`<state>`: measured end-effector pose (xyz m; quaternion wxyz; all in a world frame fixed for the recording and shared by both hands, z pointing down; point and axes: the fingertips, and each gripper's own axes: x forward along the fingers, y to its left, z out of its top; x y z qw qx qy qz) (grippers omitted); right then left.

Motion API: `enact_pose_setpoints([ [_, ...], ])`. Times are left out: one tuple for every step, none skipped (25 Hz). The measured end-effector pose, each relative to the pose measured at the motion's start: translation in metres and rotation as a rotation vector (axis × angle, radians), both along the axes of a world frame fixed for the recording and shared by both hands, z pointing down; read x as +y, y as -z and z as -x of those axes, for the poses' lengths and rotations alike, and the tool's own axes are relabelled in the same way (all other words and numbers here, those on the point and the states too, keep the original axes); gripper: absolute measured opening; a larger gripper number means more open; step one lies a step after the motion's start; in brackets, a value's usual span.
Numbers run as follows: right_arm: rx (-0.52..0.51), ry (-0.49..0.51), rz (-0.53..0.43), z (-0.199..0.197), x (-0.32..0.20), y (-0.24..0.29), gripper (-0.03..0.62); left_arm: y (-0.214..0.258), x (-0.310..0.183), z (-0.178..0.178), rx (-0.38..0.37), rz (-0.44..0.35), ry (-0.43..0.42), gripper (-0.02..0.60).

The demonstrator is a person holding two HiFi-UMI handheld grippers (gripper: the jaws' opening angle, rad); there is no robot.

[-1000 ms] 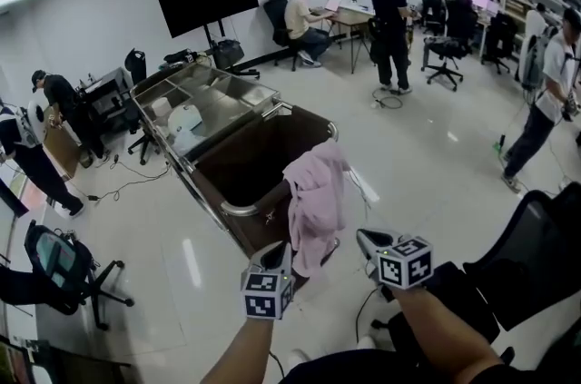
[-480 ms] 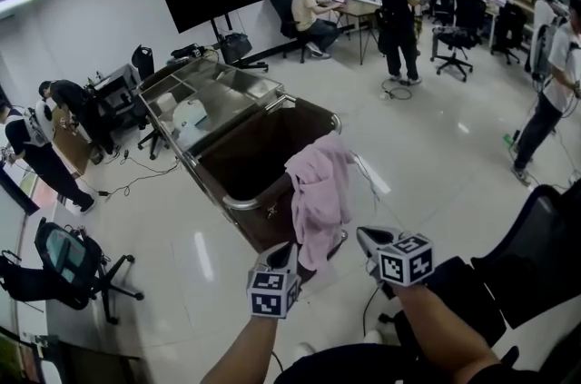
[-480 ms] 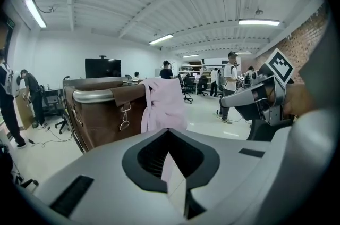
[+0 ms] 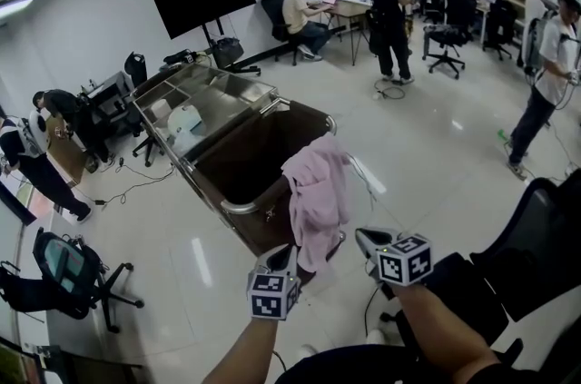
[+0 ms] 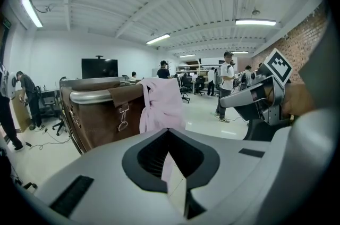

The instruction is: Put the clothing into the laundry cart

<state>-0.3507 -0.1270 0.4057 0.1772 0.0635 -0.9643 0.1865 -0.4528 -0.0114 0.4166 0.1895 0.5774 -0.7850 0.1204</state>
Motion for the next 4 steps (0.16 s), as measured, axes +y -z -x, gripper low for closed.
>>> enact_pose_setpoints([
  [0.001,0.0,0.001,-0.0002,0.0007,-0.0002,0.002,-0.0004,0.0008,0.0001,0.002,0.0,0.0,0.0],
  [0.001,0.0,0.003,-0.0007,0.0017,-0.0004,0.002,-0.0007,0.0018,0.0002,0.003,0.001,0.001,0.0],
  [0.002,-0.001,0.004,-0.0012,0.0026,-0.0005,0.002,-0.001,0.0029,0.0001,0.005,0.002,0.002,0.0],
  [0.002,-0.001,0.006,-0.0018,0.0036,-0.0006,0.003,-0.0013,0.0041,0.0001,0.006,0.004,0.003,0.0],
])
